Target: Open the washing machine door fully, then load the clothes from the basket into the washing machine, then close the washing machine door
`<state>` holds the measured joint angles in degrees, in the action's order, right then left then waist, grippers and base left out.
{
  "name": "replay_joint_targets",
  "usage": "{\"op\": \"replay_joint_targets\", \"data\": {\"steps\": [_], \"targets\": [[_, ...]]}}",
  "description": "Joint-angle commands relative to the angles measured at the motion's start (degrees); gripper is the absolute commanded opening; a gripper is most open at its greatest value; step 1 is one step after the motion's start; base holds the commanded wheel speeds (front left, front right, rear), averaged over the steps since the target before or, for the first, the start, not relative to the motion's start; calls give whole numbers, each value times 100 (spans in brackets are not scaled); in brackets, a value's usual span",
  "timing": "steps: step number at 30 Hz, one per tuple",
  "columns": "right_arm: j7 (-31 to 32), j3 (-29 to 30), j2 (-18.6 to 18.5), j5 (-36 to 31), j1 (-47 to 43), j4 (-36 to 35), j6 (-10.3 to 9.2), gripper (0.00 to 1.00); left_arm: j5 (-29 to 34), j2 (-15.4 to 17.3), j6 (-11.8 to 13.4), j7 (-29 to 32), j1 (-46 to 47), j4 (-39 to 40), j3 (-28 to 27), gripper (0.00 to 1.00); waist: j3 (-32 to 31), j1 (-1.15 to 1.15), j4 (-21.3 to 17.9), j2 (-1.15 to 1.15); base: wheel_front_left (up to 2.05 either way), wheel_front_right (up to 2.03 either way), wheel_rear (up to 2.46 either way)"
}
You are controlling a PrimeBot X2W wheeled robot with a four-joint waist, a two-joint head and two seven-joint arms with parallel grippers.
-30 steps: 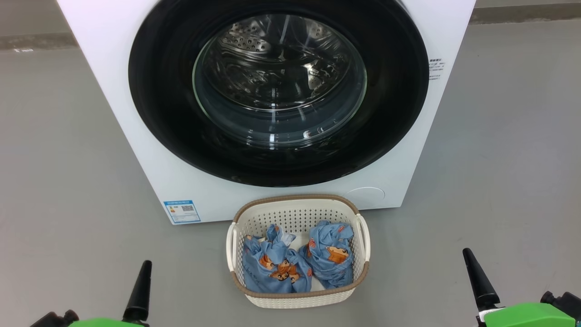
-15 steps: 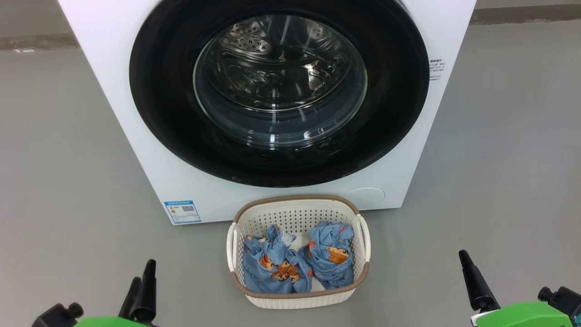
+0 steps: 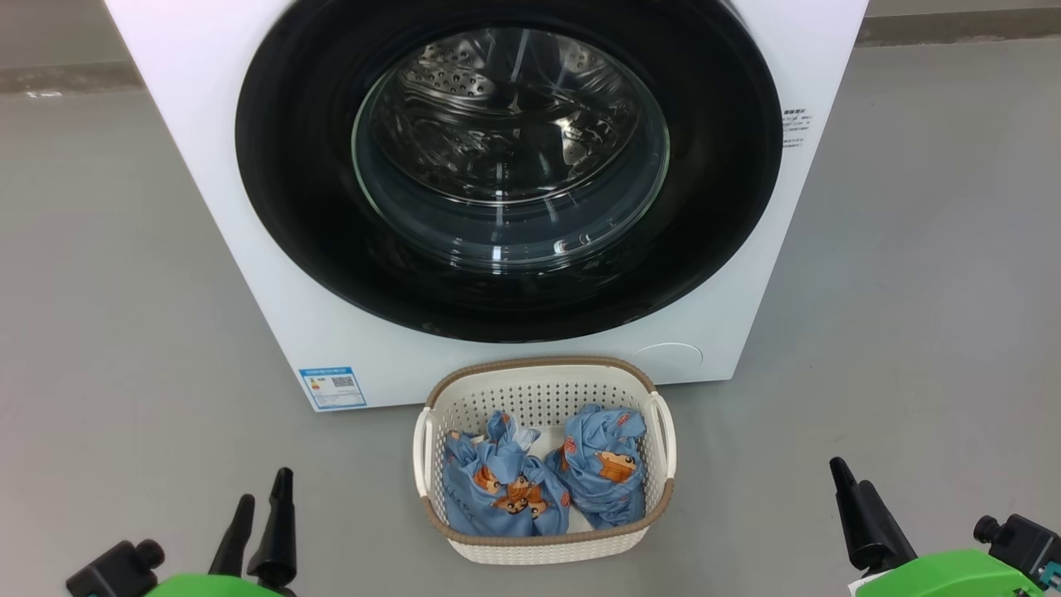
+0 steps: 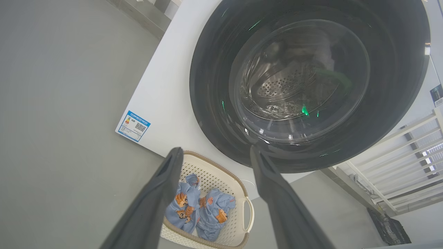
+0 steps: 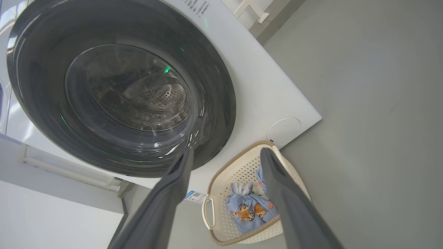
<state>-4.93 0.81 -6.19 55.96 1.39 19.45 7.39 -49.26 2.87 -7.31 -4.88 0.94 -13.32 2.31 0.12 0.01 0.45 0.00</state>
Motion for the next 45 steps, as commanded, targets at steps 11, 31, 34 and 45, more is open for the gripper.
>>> {"op": "replay_joint_targets", "data": {"steps": [11,31,34,45], "targets": [[-263,-253,-213,-794,261,-68,6,100,944,177,-11,-262,148,255,15,100,-6,0,2,0,0,0,0],[-614,-371,-419,-1980,244,-76,8,100,2406,194,-14,-617,136,430,68,100,16,0,2,0,0,0,0],[-662,-375,-435,-2154,249,-79,8,100,2612,199,-14,-667,136,452,77,100,20,0,-2,0,0,0,0],[-825,-375,-494,-2723,215,-98,9,100,3286,229,-16,-836,135,516,113,100,22,0,-2,0,0,0,0]]}}
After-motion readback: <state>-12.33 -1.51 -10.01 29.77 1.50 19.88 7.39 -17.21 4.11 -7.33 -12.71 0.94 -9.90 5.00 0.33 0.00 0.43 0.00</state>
